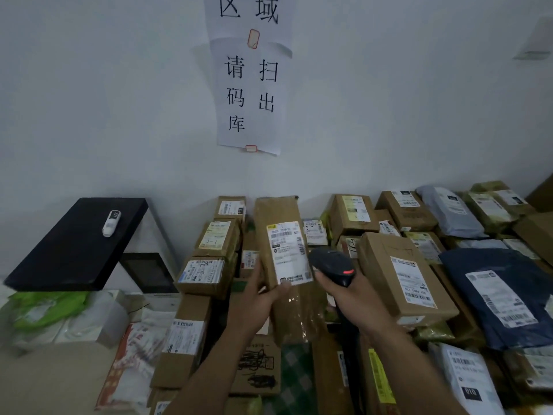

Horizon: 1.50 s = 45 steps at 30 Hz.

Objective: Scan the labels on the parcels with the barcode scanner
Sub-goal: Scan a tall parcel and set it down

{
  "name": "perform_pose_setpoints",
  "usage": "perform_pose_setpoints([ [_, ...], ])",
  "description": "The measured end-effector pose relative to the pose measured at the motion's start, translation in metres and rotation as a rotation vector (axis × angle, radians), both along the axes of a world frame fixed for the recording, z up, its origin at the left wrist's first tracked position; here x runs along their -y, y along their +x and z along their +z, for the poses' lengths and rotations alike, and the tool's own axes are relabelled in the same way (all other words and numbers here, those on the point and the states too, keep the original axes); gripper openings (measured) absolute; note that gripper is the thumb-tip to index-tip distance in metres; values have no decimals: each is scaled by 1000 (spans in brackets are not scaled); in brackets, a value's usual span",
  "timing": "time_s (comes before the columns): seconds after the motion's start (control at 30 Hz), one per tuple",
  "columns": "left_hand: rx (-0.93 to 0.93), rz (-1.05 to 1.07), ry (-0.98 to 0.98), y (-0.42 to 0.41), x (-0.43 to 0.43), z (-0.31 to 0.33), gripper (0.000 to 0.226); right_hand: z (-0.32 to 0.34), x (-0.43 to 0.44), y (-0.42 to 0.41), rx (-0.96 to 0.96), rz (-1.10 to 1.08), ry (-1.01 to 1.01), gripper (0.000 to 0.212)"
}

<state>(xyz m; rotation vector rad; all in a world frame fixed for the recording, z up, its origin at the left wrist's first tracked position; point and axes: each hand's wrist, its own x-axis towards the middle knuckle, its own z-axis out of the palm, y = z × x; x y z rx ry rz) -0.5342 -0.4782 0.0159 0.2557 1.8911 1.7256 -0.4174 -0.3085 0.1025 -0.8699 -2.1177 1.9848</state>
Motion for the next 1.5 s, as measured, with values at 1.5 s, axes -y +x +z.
perform_pose_setpoints([
  [1.5, -694, -99, -1004, -178, -77, -91, 69, -85, -58, -107, 137, -86, -138, 35],
])
